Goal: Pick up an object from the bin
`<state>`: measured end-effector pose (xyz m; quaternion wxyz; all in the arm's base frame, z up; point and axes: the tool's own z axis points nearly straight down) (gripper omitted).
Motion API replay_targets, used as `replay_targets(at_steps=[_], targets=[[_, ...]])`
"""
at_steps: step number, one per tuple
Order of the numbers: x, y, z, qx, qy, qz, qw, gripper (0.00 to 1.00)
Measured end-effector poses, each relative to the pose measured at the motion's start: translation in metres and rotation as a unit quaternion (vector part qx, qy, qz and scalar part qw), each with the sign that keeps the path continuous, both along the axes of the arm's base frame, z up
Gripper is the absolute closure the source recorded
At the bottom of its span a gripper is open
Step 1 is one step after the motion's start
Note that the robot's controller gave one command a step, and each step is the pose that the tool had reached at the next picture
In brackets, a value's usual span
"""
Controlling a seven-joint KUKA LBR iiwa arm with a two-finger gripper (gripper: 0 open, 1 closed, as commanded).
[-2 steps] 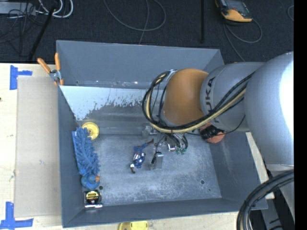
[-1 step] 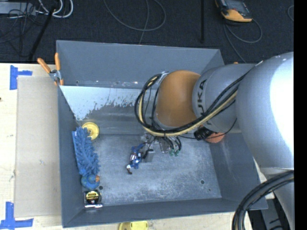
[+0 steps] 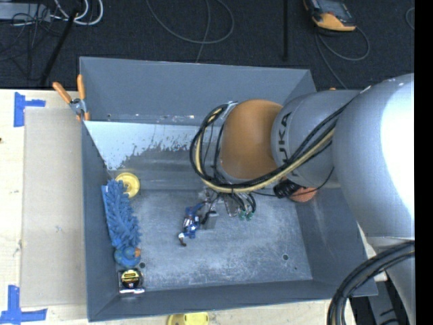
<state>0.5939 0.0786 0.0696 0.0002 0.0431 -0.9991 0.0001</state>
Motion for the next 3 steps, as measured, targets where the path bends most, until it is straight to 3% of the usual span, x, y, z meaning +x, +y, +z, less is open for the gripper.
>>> replay_targets(at_steps=[1,2,3], targets=[[0.023,0.012,0.092,0.000,-0.0008,0.004,1.0000,1.00],[0.023,0.012,0.092,0.000,-0.0008,0.004,1.0000,1.00],[0.008,0.017,0.229,0.000,-0.0017,0.006,1.0000,1.00]])
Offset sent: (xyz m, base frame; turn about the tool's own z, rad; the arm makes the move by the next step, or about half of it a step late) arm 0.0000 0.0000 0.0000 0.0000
